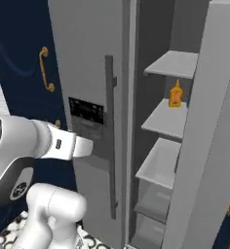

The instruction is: Grab a lemon wedge from the fridge and one ice cube from the ice bowl, and put them in the glass of lemonade.

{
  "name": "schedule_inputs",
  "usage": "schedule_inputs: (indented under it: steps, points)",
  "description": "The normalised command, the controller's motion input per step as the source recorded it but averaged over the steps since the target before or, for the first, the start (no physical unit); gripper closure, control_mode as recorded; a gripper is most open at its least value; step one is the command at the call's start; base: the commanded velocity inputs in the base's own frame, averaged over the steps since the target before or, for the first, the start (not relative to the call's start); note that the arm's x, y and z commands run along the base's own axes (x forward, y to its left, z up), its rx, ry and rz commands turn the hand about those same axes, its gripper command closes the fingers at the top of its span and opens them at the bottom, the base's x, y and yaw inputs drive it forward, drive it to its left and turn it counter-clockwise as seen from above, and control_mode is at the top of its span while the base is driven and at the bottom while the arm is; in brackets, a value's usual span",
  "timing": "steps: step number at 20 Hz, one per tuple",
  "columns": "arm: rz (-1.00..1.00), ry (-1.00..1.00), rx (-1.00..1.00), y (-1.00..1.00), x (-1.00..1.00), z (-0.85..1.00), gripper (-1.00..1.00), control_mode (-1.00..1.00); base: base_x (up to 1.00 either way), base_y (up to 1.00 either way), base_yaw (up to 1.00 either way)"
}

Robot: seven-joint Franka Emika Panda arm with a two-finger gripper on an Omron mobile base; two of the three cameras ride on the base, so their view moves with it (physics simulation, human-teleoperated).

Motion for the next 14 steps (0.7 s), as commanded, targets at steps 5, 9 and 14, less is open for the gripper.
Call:
schedule_inputs:
  steps: [5,9,14]
  points:
    - [0.0,0.0,0.0,0.0,0.0,0.0,1.0,1.0,-0.21,0.76,0.82]
    - [0.0,0.0,0.0,0.0,0.0,0.0,1.0,1.0,-0.14,0.72,0.84]
    - [0.0,0.0,0.0,0.0,0.0,0.0,1.0,1.0,0.07,0.64,0.8]
